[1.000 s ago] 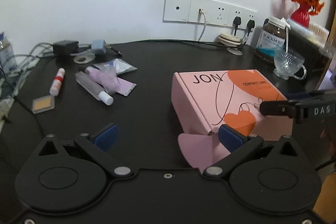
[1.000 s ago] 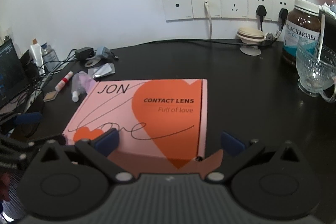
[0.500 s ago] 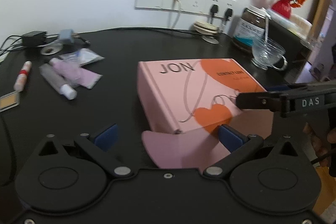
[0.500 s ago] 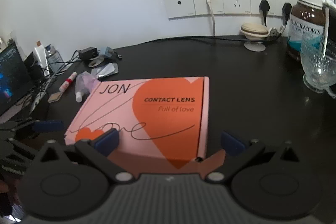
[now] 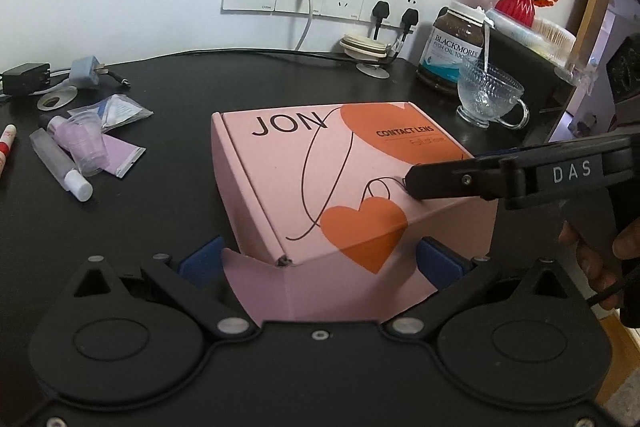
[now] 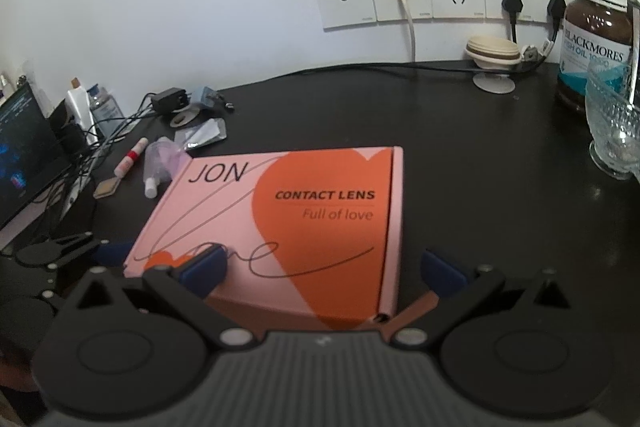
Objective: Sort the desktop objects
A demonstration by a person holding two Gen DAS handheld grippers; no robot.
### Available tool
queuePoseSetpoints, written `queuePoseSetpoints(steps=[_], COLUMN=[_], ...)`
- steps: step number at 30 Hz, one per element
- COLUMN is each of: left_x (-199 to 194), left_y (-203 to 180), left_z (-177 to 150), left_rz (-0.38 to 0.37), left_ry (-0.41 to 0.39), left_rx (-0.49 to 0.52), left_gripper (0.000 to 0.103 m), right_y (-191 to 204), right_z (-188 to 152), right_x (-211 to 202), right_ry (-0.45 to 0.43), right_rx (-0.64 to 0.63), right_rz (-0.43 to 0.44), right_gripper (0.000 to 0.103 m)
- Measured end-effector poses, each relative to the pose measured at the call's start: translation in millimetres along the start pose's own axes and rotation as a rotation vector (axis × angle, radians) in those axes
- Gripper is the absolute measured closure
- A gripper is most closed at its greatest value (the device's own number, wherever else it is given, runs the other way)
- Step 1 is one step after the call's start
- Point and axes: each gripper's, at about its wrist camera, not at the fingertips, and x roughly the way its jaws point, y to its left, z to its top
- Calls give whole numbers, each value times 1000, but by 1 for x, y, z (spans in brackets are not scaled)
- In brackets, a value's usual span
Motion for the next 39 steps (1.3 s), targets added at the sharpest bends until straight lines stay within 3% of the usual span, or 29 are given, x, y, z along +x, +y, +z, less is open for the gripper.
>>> queuePoseSetpoints(steps=[19, 39], left_x=[26, 75], left_y=[7, 32], left_z=[24, 70], left_rz=[57, 85], left_ry=[-28, -38], left_rx=[-37, -71], left_gripper=[0, 0], right_y=[-23, -41], right_z=[45, 93], right_x=[45, 91], right_ry=[98, 64], right_rx=[13, -9], right_rz=[119, 119], right_gripper=[1, 1])
